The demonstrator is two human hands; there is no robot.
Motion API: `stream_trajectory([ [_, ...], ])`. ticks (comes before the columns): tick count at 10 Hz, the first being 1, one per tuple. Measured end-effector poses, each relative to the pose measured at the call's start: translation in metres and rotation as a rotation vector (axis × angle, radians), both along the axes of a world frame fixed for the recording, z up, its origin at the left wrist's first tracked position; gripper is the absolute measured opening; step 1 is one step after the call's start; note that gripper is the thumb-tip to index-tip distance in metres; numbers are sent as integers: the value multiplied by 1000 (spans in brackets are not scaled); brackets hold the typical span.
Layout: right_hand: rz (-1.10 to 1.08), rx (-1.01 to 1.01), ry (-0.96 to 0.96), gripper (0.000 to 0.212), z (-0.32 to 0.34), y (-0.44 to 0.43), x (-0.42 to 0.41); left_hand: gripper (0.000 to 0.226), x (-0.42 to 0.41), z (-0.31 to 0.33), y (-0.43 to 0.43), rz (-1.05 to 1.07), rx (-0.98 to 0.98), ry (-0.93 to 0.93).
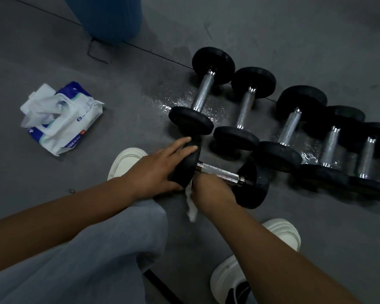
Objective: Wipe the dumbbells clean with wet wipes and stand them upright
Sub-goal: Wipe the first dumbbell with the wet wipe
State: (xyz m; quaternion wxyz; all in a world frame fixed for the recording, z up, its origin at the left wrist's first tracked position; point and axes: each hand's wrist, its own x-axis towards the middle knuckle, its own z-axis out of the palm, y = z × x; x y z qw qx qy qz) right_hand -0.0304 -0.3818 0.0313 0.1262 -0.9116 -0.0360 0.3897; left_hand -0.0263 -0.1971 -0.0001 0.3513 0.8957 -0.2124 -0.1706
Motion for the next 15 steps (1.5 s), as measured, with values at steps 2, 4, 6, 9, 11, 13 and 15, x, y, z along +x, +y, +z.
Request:
stream_trajectory([
  [2,-1991,787,435,17,-11,-10,-13,113,-1,-3,0,-3,5,-17],
  [4,-2534,1370,353,15,5,-22,-29,114,0,-4,1,-1,9,-7],
  [6,-2554,1246,340,20,-16,-33,-18,115,-1,-3,0,6,-4,-9],
  [9,-2566,1221,243,24,-11,-32,-15,112,0,-1,-1,0,-7,24],
  [11,-2557,1182,193,25,-6,-25,-24,112,3,3,-1,1,20,42],
  [13,-2541,1127,239,19,-7,-24,-21,112,6,11,-3,17,67,72],
  [15,-2602,1248,273,14,-11,-36,-20,109,20,32,-6,-74,280,99],
])
